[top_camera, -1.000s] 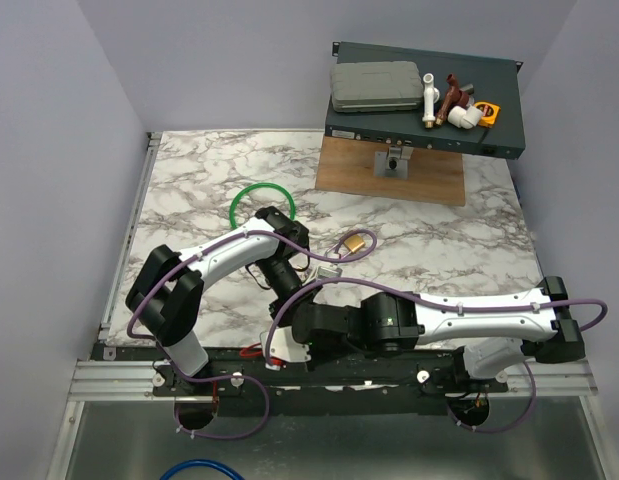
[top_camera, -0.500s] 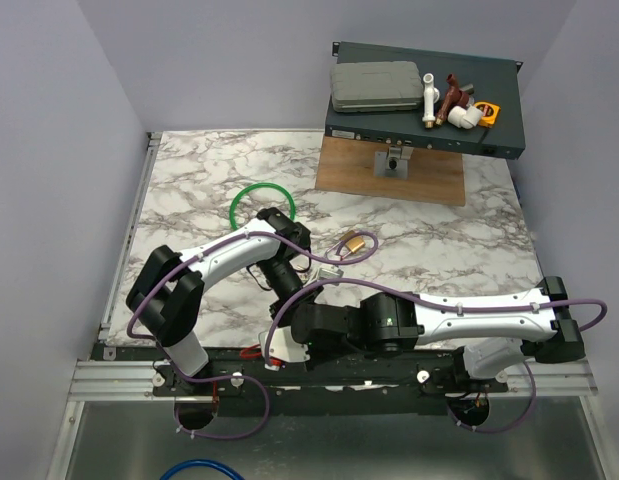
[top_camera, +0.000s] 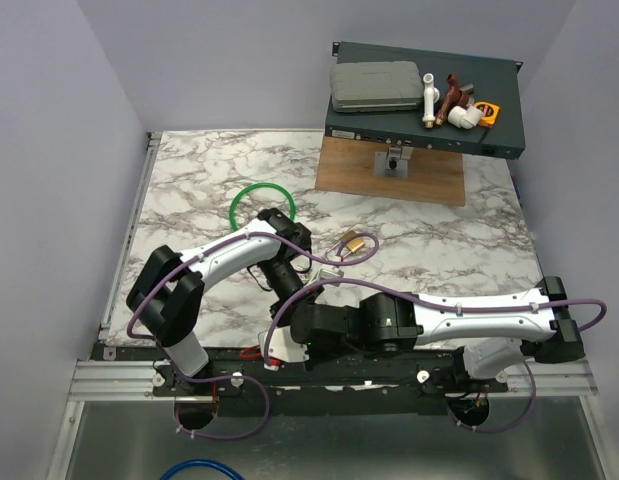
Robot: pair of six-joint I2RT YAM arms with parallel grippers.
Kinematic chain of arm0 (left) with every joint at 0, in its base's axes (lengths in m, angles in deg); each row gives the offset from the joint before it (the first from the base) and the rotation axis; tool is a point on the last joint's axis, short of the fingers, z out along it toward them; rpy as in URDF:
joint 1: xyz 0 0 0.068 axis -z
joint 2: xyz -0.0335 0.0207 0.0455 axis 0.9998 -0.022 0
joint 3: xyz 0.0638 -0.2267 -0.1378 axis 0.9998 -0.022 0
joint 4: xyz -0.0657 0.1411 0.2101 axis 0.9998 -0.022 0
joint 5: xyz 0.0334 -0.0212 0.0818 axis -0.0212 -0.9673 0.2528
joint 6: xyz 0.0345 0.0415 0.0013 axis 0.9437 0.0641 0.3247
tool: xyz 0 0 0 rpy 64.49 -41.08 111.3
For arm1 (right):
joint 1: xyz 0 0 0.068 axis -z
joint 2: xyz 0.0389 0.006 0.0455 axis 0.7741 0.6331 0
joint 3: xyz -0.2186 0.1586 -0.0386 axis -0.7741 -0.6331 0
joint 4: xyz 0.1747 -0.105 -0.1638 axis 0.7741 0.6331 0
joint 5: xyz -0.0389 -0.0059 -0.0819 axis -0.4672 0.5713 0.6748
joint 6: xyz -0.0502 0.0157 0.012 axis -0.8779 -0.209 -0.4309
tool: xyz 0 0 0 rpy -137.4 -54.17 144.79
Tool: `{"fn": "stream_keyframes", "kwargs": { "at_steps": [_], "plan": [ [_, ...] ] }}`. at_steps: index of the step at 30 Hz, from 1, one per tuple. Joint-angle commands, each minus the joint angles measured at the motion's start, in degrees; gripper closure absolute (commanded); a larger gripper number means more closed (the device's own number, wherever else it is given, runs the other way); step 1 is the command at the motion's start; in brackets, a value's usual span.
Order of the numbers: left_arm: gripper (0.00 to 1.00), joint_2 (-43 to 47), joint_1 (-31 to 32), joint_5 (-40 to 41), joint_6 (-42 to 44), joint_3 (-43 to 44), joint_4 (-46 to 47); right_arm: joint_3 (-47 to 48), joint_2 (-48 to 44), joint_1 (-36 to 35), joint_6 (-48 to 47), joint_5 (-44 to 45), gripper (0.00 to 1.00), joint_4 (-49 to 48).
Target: Unlock with the key
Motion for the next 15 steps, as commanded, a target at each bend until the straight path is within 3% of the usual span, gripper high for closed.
{"fn": "stream_keyframes", "kwargs": {
  "at_steps": [1,15],
  "plan": [
    [1.0,1.2,0.4,-2.1,0.5,1.1,-3.0,0.5,0.8,-0.5,-0.6,0.7,0.99,-1.3],
    [1.0,0.7,0.6,-2.2,0.0,1.5,-2.9,1.2,1.2,-0.5,-0.7,0.5,0.99,-1.5]
  ]
}}
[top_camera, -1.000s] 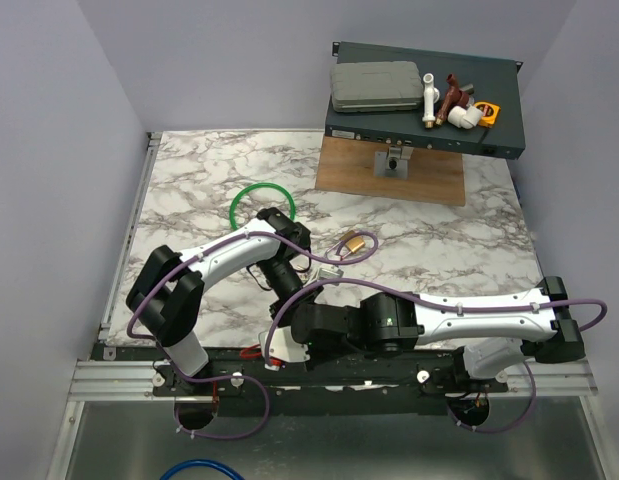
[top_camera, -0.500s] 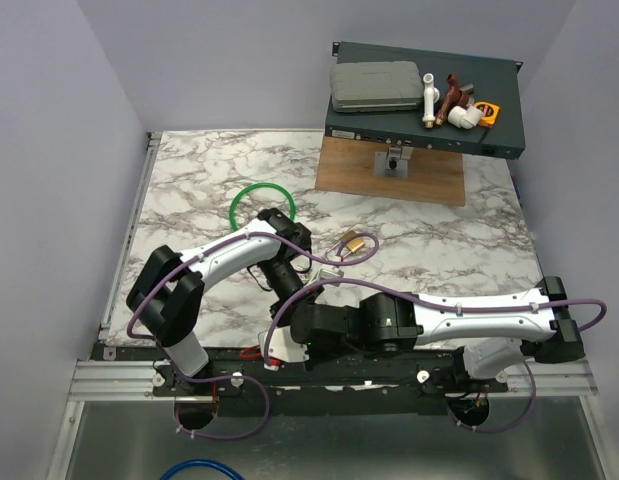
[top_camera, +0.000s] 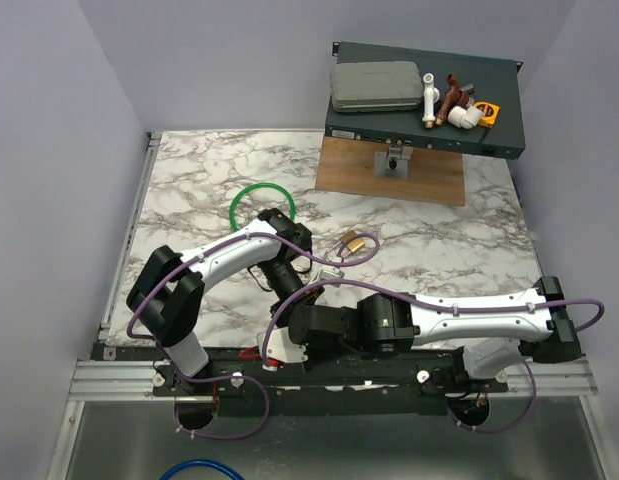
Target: Unlock with the key
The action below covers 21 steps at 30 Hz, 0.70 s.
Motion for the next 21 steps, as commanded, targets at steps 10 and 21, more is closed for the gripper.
{"fn": "stream_keyframes", "kwargs": {
  "at_steps": [10,21],
  "plan": [
    [1.0,0.5,0.3,-2.4,0.1,1.7,-2.9,1.6,0.6,-0.7,-0.7,0.1,0.99,-1.7],
    [1.0,0.8,0.2,-2.7,-0.8,2.8,-2.9,1.6,0.5,-0.9,-0.4,-0.1,0.99,-3.2]
  ]
}}
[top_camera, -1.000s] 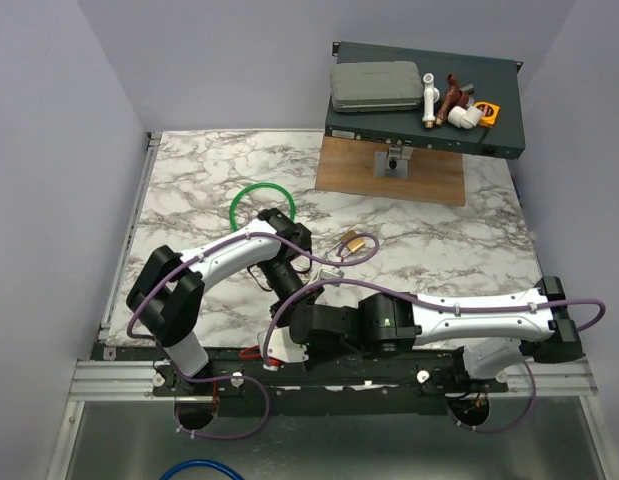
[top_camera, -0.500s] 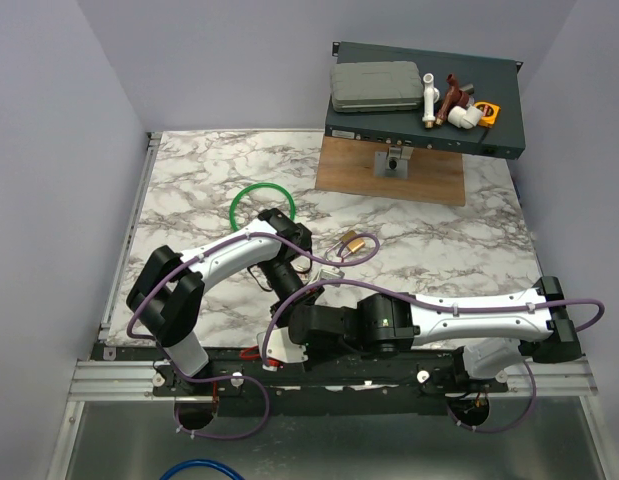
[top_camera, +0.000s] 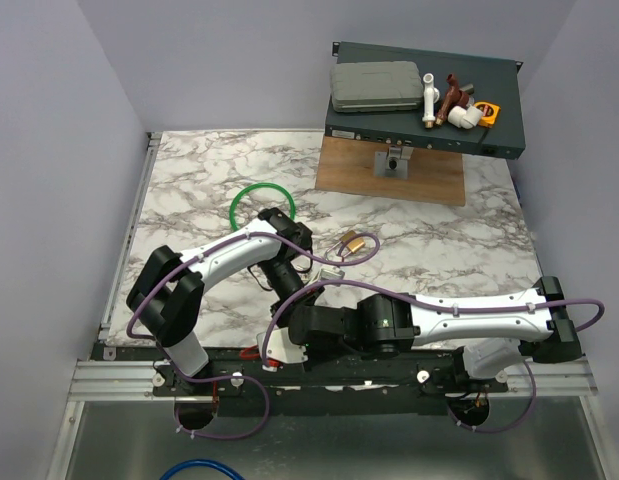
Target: Unlock with the key
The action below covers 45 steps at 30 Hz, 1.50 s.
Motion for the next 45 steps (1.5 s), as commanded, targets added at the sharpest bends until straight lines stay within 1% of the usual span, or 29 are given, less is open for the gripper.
{"fn": "stream_keyframes", "kwargs": {
  "at_steps": [1,24,30,38,45],
  "plan": [
    [1.0,0.6,0.1,-2.8,-0.4,2.7,-2.8,1.7,0.5,-0.7,-0.3,-0.1,0.99,-3.0],
    [1.0,0.4,-1.4,-2.9,-0.4,2.7,-2.9,3.2,0.3,-1.4,0.6,0.1,0.99,-7.4],
    [1.0,1.6,-2.2,-3.0,-0.5,2.9,-2.9,1.5,-0.1,-1.5,1.1,0.3,0.99,-7.1],
    [1.0,6.8,-2.1,-2.2,1.6,1.2,-3.0,-0.8,-3.7,-1.5,1.7,1.9,0.99,-9.0],
    [1.0,9.4,-2.1,-2.2,2.3,1.4,-3.0,-4.4,-8.9,-1.5,1.6,-0.3,0.99,-12.7]
  ]
}}
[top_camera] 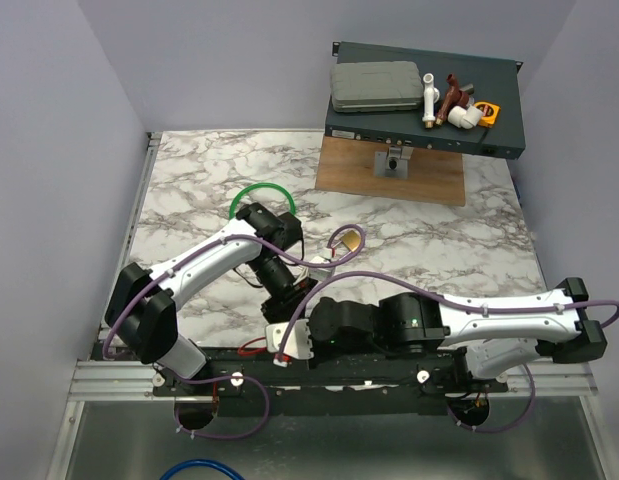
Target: Unlock with the key
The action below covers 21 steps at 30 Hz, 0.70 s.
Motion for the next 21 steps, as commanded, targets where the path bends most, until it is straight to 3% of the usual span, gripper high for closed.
{"fn": "stream_keyframes", "kwargs": {
  "at_steps": [1,21],
  "plan": [
    [1.0,2.4,-0.1,-3.0,1.9,0.5,-2.6,-2.4,-3.6,-0.6,0.6,-1.7,0.99,-4.5],
    [1.0,5.4,0.3,-4.8,1.8,0.7,-2.7,-5.0,-5.4,-0.6,1.6,-3.5,0.99,-7.0]
  ]
}}
